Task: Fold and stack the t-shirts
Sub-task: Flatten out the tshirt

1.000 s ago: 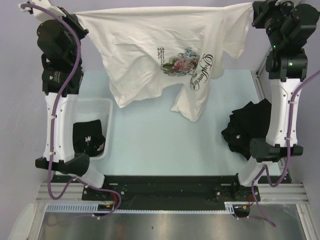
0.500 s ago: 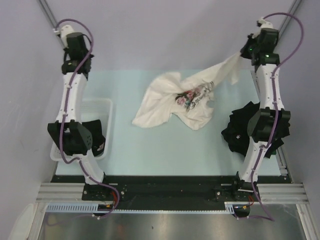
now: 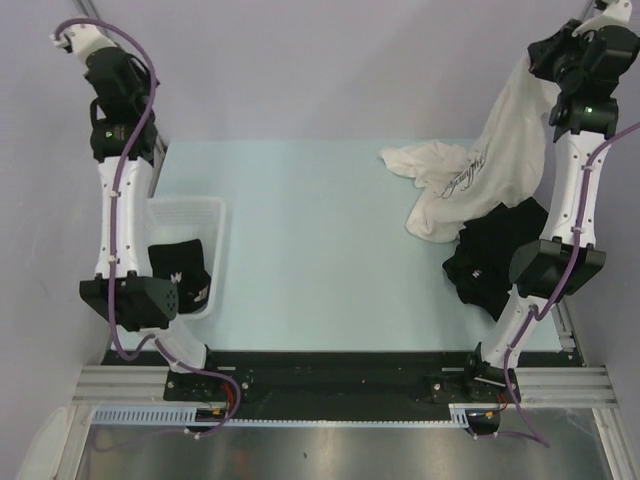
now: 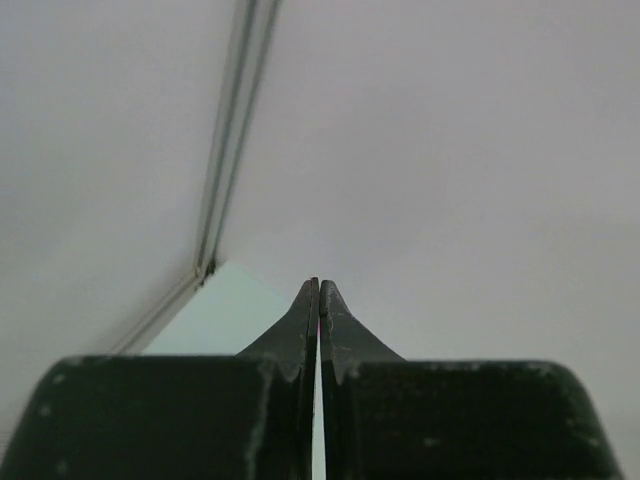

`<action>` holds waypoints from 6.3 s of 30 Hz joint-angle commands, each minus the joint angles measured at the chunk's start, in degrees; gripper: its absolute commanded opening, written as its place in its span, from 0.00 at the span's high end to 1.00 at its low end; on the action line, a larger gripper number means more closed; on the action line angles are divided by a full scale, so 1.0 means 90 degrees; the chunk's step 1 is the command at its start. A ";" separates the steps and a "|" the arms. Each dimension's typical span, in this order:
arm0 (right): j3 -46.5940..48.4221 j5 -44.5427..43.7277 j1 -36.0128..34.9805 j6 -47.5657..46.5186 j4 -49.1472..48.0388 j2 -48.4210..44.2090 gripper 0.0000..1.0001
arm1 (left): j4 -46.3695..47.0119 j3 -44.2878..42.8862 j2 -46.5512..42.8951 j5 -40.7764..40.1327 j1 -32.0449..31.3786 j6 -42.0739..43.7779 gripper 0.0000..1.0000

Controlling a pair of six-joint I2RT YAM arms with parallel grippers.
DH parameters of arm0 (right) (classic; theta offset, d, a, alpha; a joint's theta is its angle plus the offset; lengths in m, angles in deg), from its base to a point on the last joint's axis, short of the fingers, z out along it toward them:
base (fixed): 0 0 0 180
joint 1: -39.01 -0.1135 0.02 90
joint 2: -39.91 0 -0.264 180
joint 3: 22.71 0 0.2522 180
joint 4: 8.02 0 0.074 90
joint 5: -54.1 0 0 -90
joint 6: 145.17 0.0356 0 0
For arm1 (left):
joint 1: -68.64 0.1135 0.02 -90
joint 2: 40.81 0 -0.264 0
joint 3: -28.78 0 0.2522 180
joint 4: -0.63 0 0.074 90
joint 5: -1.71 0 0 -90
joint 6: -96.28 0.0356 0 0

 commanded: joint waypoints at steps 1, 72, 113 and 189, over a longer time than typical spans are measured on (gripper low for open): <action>-0.0308 0.0321 -0.0155 0.0200 -0.0242 -0.0126 1.00 | -0.0148 0.0569 0.0360 0.0411 -0.0771 0.0162 1.00; 0.1166 -0.0042 -0.5252 -0.0309 0.1067 -0.0067 1.00 | 0.0242 0.4945 -0.1446 0.0324 -0.3763 0.0357 1.00; 0.0119 0.0182 -0.3142 -0.0455 0.0763 -0.0468 1.00 | 0.0164 0.5394 -0.1426 0.0391 -0.4056 0.0153 1.00; -0.0212 0.0359 -0.2351 -0.0787 -0.0037 -0.0439 1.00 | -0.0090 0.5013 -0.0342 0.0665 -0.4778 -0.0091 1.00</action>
